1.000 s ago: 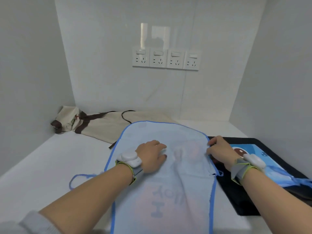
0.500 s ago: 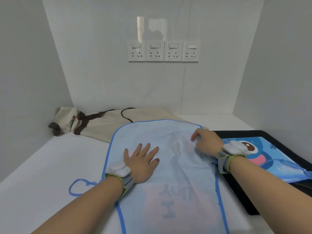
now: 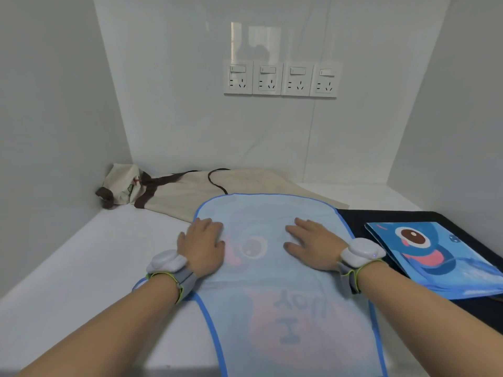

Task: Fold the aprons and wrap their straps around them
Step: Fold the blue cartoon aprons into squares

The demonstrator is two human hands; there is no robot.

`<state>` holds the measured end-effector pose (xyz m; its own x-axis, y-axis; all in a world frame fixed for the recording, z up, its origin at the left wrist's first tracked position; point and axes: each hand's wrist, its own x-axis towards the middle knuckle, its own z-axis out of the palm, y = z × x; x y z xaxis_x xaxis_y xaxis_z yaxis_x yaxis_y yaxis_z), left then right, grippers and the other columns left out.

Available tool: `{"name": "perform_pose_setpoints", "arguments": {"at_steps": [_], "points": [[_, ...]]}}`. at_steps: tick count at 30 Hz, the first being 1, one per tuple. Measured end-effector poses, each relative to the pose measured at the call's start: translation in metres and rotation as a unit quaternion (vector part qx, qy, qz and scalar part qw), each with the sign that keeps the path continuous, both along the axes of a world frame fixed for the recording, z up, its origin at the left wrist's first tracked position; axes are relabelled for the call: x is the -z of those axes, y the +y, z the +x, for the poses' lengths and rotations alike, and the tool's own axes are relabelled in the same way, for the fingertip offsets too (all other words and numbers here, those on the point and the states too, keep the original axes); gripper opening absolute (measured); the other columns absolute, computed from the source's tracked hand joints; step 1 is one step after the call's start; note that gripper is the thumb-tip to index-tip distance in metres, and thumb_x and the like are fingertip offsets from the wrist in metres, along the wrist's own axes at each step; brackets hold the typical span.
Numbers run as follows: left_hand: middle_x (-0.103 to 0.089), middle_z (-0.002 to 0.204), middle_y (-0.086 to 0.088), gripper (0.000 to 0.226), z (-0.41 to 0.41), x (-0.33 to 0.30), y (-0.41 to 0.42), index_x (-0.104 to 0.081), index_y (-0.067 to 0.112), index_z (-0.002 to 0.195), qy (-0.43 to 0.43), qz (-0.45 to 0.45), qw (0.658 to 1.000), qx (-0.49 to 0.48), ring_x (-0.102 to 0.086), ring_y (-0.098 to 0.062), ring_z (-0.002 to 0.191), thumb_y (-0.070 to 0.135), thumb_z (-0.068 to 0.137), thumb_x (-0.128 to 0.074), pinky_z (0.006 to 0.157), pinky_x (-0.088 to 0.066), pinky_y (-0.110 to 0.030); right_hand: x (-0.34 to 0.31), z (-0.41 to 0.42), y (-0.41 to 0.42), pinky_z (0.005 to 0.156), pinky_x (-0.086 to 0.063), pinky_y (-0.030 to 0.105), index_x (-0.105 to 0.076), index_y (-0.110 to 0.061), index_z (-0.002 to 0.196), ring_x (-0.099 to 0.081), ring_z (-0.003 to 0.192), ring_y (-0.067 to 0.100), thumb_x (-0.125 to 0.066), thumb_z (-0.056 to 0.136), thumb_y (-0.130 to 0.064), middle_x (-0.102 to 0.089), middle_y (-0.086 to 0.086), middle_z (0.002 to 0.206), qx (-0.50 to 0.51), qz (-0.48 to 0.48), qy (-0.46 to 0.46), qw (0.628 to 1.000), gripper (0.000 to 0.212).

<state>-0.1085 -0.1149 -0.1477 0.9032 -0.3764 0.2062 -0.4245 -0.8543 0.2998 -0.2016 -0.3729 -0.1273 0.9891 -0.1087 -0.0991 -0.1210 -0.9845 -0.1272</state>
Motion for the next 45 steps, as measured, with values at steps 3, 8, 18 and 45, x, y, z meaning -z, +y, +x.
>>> {"name": "perform_pose_setpoints", "arguments": {"at_steps": [3, 8, 18, 45], "points": [[-0.035, 0.144, -0.011, 0.049, 0.016, -0.011, 0.017, -0.043, 0.025, 0.138, 0.047, -0.081, 0.993, -0.072, -0.045, -0.035, 0.123, 0.019, 0.091, -0.053, 0.100, -0.040, -0.038, 0.012, -0.002, 0.003, 0.121, -0.008, 0.047, -0.012, -0.032, 0.155, 0.000, 0.151, 0.021, -0.024, 0.097, -0.063, -0.005, -0.004, 0.164, 0.014, -0.002, 0.010, 1.000, 0.067], [-0.056, 0.123, -0.013, 0.040, 0.028, -0.021, 0.021, -0.059, 0.022, 0.121, 0.079, -0.161, 0.979, -0.095, -0.058, -0.030, 0.101, 0.008, 0.084, -0.058, 0.079, -0.041, -0.027, 0.012, -0.003, 0.014, 0.120, -0.005, 0.050, -0.012, -0.035, 0.154, 0.001, 0.151, 0.020, -0.021, 0.097, -0.062, -0.003, -0.007, 0.164, 0.015, 0.001, -0.008, 1.000, 0.064], [-0.053, 0.135, -0.007, 0.040, 0.045, -0.042, 0.069, -0.064, 0.026, 0.122, 0.062, 0.011, 0.988, -0.143, -0.050, -0.029, 0.122, 0.007, 0.088, -0.053, 0.099, -0.040, -0.030, 0.004, 0.016, 0.058, 0.121, -0.004, 0.049, -0.013, -0.035, 0.154, 0.001, 0.151, 0.019, -0.023, 0.099, -0.060, -0.003, -0.008, 0.164, -0.072, 0.001, 0.018, 0.997, 0.062], [-0.008, 0.162, 0.010, 0.060, 0.063, 0.020, -0.029, -0.017, 0.039, 0.150, 0.025, 0.073, 0.990, 0.118, 0.003, -0.013, 0.150, 0.062, 0.095, -0.023, 0.119, 0.003, -0.050, -0.005, 0.215, 0.009, 0.105, -0.037, 0.040, -0.049, -0.023, 0.135, -0.040, 0.128, 0.032, -0.044, 0.094, -0.050, -0.046, 0.008, 0.137, 0.058, 0.003, -0.045, 0.997, 0.049]]}}
